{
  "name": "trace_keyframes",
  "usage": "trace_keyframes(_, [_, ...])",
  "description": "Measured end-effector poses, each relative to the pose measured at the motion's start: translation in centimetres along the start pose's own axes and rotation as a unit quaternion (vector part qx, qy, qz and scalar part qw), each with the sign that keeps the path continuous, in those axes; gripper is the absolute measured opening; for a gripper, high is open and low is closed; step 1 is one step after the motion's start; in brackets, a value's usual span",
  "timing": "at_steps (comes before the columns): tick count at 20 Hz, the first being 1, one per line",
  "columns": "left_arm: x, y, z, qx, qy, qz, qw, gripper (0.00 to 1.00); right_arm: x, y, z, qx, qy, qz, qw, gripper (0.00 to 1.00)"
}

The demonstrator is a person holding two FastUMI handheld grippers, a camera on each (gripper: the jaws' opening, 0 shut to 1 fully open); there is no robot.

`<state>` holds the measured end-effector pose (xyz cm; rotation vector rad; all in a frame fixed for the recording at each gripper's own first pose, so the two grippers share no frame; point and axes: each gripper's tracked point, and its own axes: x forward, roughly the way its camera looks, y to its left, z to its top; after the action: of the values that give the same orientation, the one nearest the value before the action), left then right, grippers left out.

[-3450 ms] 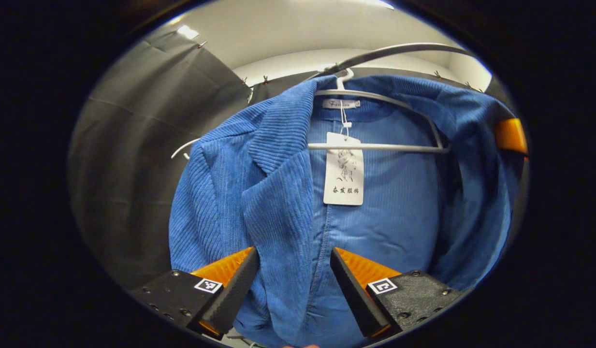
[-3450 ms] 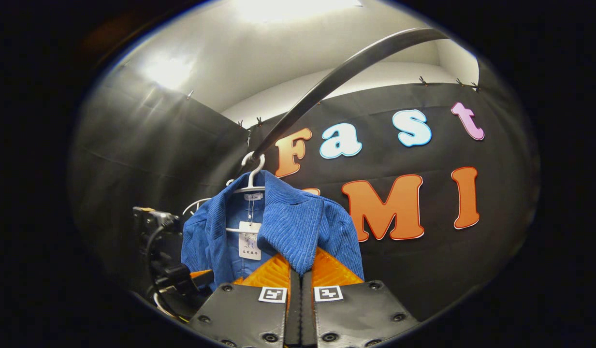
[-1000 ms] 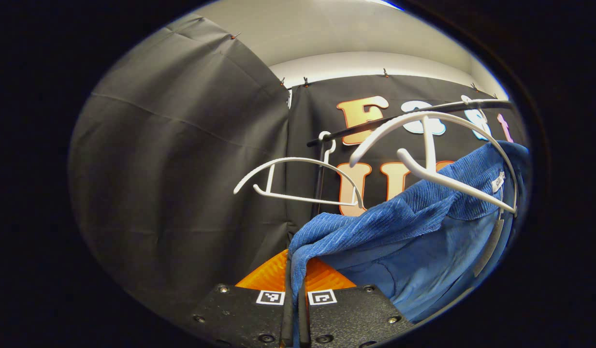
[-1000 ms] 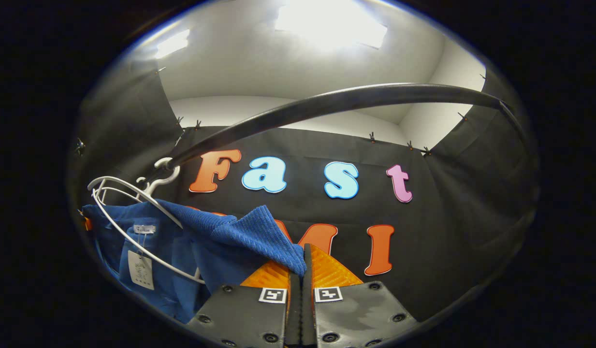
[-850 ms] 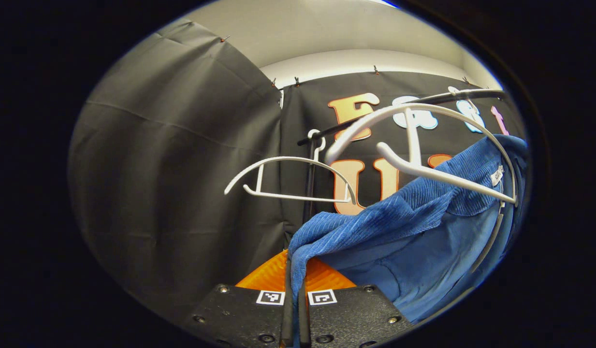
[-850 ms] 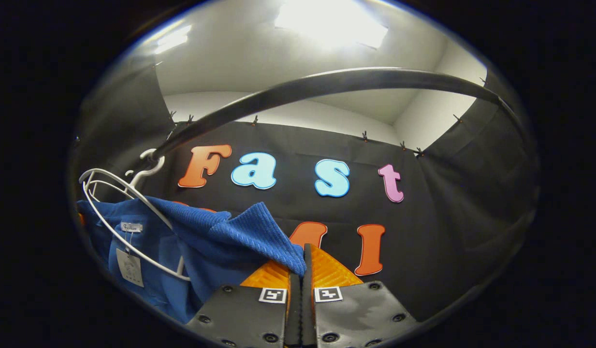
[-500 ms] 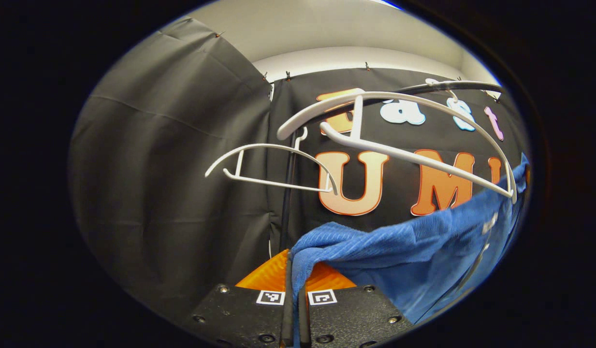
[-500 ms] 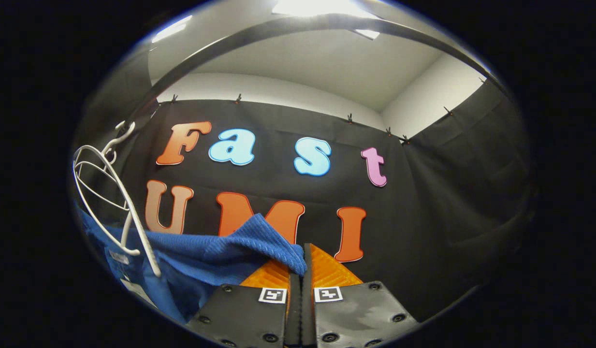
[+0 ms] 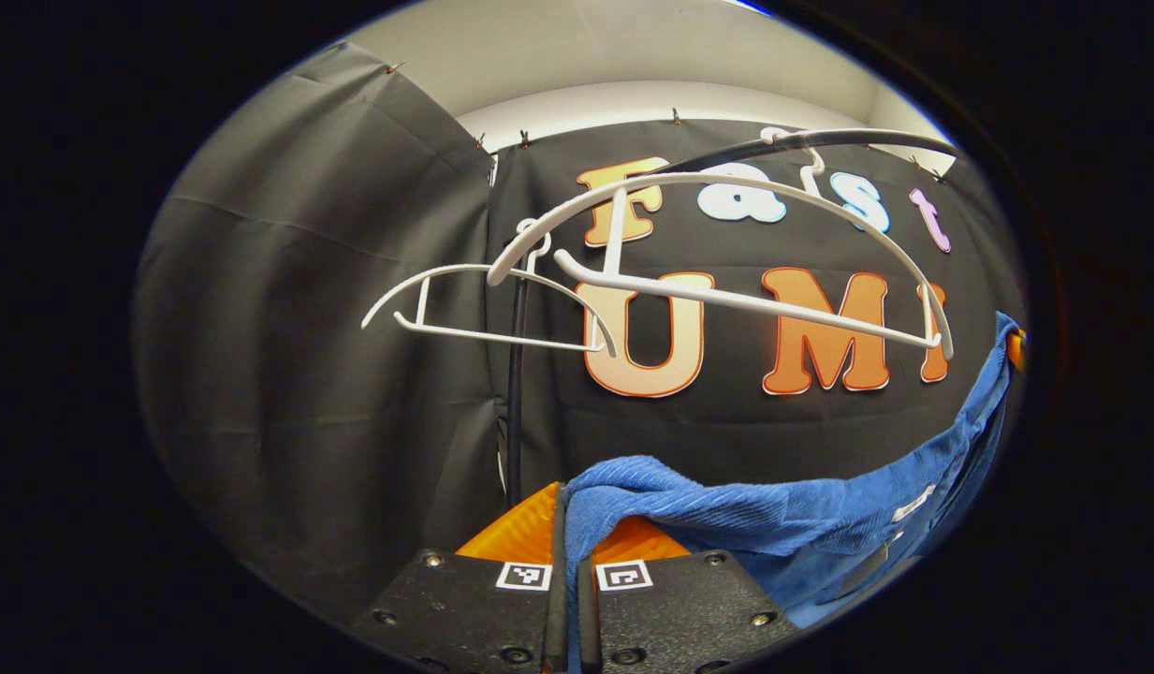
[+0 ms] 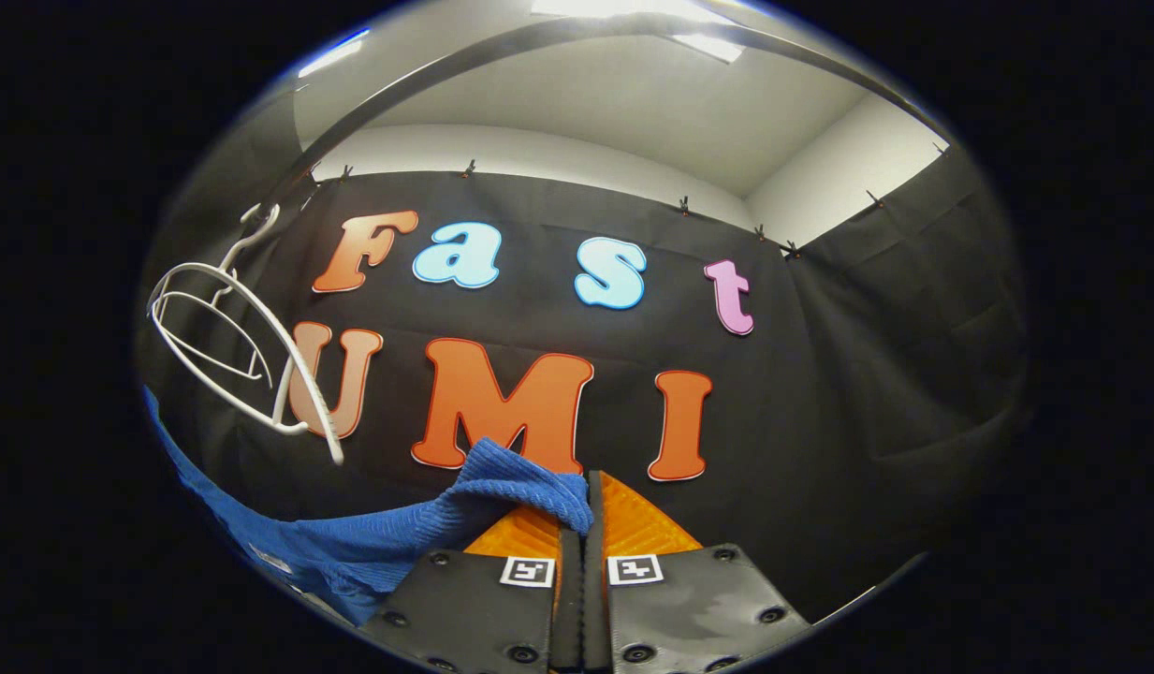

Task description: Grasp the clothes on the hanger with both hands and then place them into the laundry hamper below.

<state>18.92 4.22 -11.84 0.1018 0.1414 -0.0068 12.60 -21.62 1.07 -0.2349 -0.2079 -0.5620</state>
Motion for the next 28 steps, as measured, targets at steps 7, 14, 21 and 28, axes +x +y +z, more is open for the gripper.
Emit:
trace_keyframes(7, [-1.7, -2.3, -0.8, -0.006, 0.008, -0.025, 1.000, 0.06, -3.2, 8.7, -0.9, 0.020, 0.015, 0.129, 0.991, 0.07])
trace_keyframes(14, [-2.8, -8.9, -5.8, -0.035, 0.072, -0.103, 0.991, 0.04, -8.3, 20.0, -6.4, 0.043, 0.092, 0.277, 0.955, 0.07])
trace_keyframes(21, [-4.9, -13.4, -14.3, -0.051, 0.176, -0.153, 0.971, 0.06, -11.6, 23.5, -17.0, 0.059, 0.246, 0.320, 0.913, 0.08])
trace_keyframes(28, [-9.1, -16.2, -23.8, -0.134, 0.340, -0.184, 0.912, 0.05, -17.4, 24.4, -27.3, 0.059, 0.414, 0.328, 0.847, 0.08])
